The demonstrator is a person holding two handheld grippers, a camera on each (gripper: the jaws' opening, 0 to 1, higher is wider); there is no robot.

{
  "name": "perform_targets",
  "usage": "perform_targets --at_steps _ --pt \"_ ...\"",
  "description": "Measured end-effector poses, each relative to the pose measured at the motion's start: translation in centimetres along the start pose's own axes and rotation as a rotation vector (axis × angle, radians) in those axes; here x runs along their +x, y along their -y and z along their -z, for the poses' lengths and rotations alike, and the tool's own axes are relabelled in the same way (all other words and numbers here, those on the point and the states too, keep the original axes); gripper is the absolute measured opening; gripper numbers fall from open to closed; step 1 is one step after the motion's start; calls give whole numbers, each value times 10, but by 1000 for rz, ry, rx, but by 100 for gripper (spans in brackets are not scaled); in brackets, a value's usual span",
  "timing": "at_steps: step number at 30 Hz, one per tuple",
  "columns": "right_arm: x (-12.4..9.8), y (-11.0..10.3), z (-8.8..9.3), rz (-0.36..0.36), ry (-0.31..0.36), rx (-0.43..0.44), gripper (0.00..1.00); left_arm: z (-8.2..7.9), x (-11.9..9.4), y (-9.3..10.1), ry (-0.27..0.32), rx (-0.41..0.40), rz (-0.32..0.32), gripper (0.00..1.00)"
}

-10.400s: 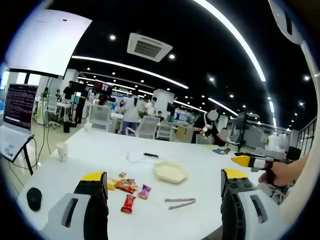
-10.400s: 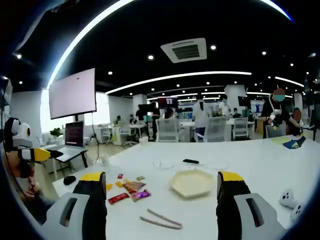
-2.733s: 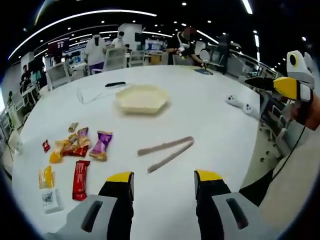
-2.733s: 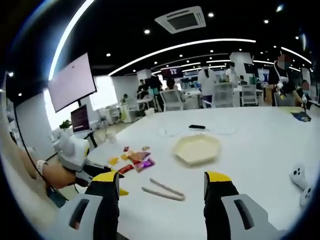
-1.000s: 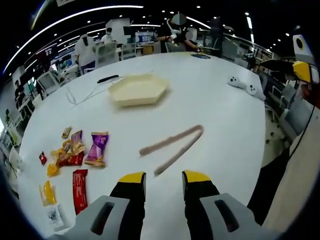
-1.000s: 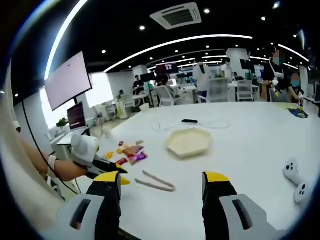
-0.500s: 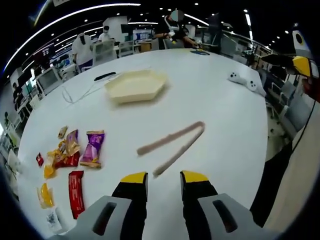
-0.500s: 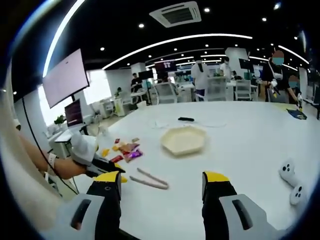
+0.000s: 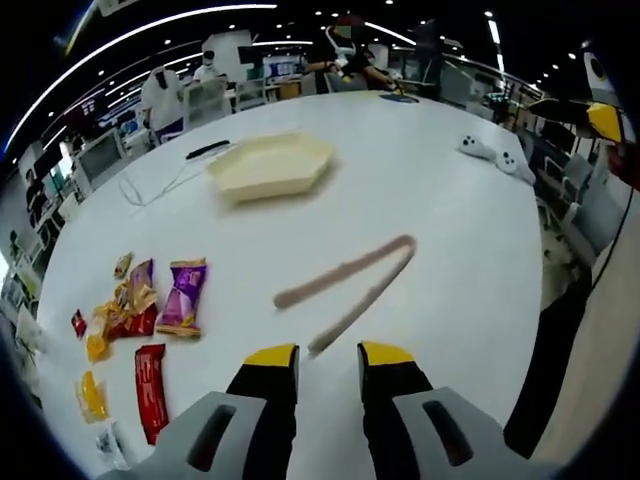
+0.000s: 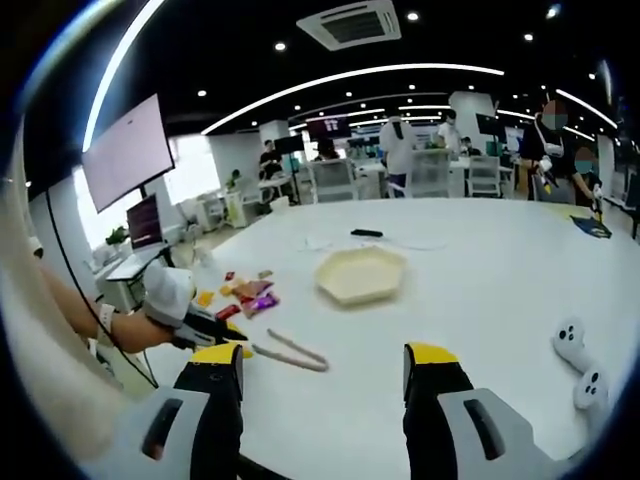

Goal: Place the target food into the container with the food tongs after gripping and lifting it, then release it inside without dropping or visibly crushing the food.

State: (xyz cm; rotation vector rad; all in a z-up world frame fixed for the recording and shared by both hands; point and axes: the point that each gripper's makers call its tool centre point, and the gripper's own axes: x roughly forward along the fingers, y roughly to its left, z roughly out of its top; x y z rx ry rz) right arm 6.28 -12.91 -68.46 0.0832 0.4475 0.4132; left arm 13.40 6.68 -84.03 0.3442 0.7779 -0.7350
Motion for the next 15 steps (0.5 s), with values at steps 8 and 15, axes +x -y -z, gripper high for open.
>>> perform_targets --at_steps 8,15 --pt "1 2 3 -4 -12 -3 65 1 7 0 -22 47 15 19" --pt "-1 9 7 6 -28 4 65 1 13 -2 -34 57 15 18"
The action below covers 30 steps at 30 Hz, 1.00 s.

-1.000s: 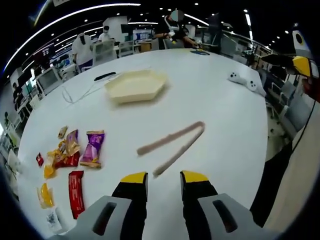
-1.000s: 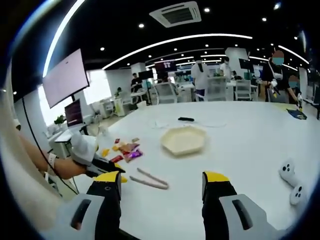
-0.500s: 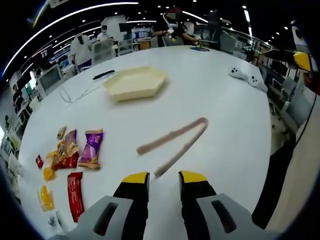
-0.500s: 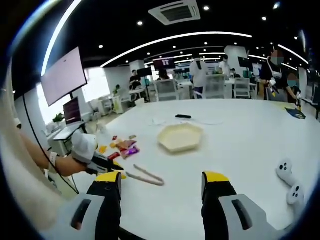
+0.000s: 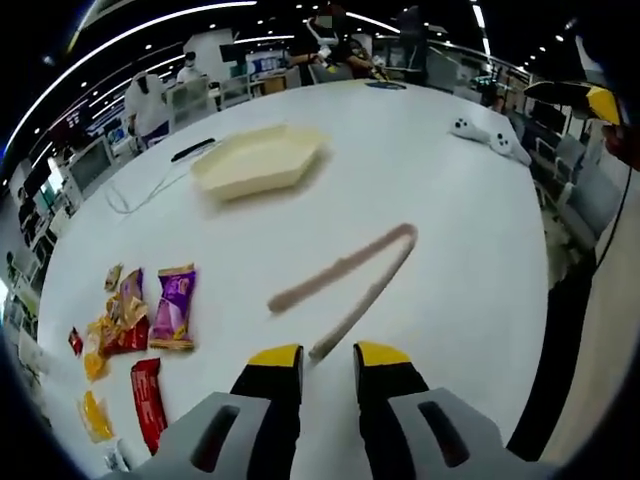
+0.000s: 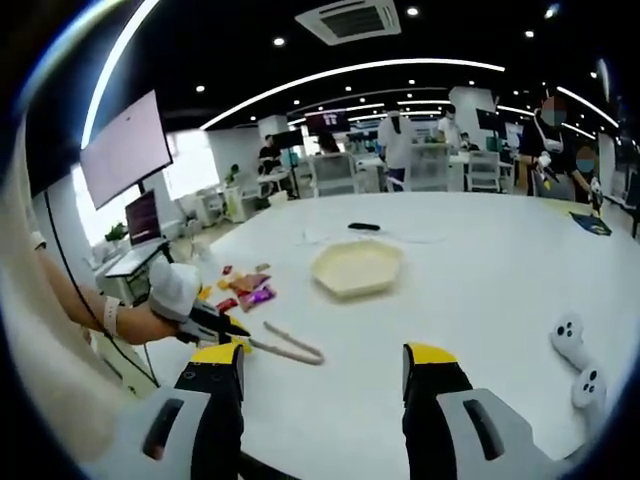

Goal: Place the target food into the container with the food tongs after gripping and lifting it, then release it inside without dropping or visibly crushing the food.

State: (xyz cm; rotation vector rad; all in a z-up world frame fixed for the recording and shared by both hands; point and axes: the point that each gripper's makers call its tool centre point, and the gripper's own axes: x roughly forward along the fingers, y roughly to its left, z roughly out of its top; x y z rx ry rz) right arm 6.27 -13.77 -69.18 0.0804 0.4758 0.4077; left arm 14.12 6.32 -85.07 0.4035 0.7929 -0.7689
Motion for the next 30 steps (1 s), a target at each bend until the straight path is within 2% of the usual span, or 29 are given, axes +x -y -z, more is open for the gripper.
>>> perform_targets --at_steps 12,30 --pt "4 2 1 -4 -6 5 65 -1 8 3 -13 9 14 17" --pt "4 8 4 16 -17 15 65 -1 12 3 -23 103 28 14"
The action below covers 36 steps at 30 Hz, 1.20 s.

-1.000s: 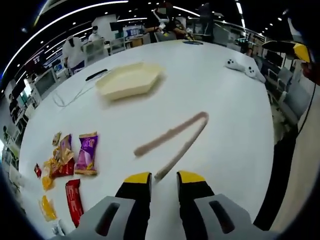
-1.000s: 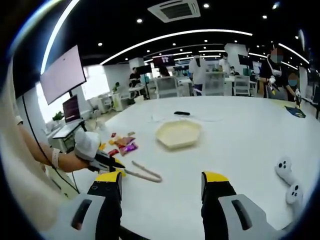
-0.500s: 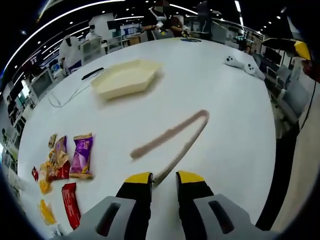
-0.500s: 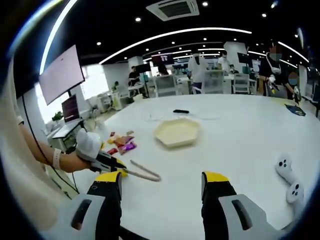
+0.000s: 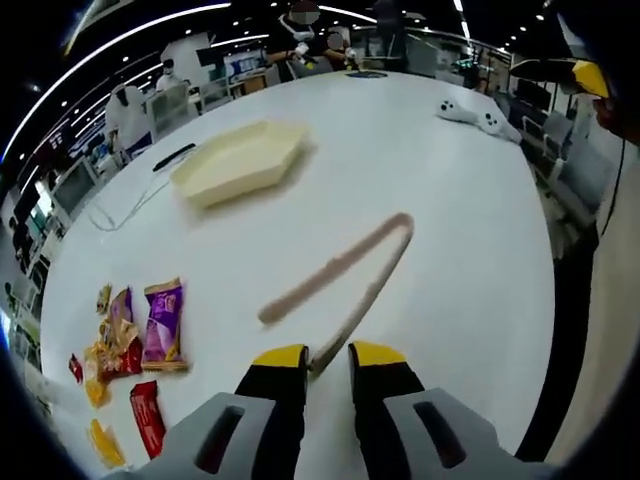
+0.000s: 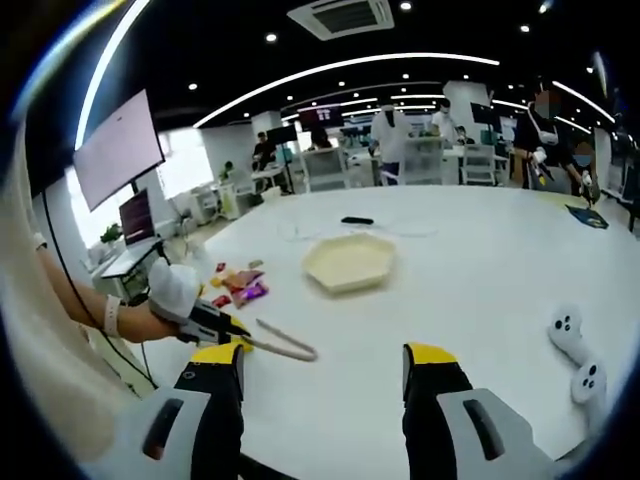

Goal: Place the target food into the container with the food tongs after gripping and lifting it, then release it inside without dropping or visibly crushing the food.

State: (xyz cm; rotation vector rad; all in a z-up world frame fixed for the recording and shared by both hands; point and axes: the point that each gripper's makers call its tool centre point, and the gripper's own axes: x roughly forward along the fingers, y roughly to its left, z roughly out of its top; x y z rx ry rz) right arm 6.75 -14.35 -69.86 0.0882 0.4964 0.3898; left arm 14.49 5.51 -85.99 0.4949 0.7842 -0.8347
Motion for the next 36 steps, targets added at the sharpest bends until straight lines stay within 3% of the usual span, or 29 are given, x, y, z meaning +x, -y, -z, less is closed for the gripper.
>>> perform_targets --at_steps 7,26,36 --pt "1 0 1 -6 -2 -1 63 1 1 0 -6 66 8 9" --pt "9 2 1 2 -8 21 63 0 1 1 6 103 63 7" --pt "16 -2 -3 -5 -7 17 62 0 0 3 0 181 79 4"
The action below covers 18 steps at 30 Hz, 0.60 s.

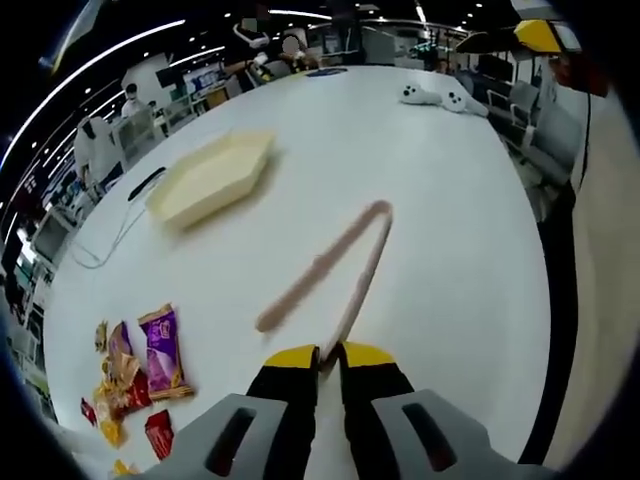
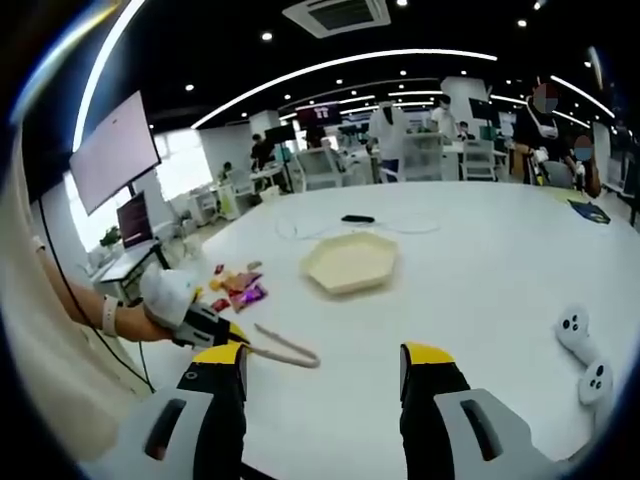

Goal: Place the target food into the container with the food tongs after gripping and lifting it, then release it inside without dropping or visibly crushing the food.

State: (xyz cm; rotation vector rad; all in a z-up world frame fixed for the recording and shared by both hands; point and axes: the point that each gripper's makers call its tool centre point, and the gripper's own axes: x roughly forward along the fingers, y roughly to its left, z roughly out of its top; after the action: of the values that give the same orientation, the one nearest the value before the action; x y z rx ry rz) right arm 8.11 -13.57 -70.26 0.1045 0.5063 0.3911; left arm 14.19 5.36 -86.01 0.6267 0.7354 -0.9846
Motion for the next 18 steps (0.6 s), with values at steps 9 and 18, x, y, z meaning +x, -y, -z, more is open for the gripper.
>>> perform_targets --at_steps 9,18 --pt "1 0 -4 2 10 14 63 -1 -1 5 4 61 14 2" --pt "0 -11 -3 -30 -10 -70 63 -1 0 7 -3 85 15 1"
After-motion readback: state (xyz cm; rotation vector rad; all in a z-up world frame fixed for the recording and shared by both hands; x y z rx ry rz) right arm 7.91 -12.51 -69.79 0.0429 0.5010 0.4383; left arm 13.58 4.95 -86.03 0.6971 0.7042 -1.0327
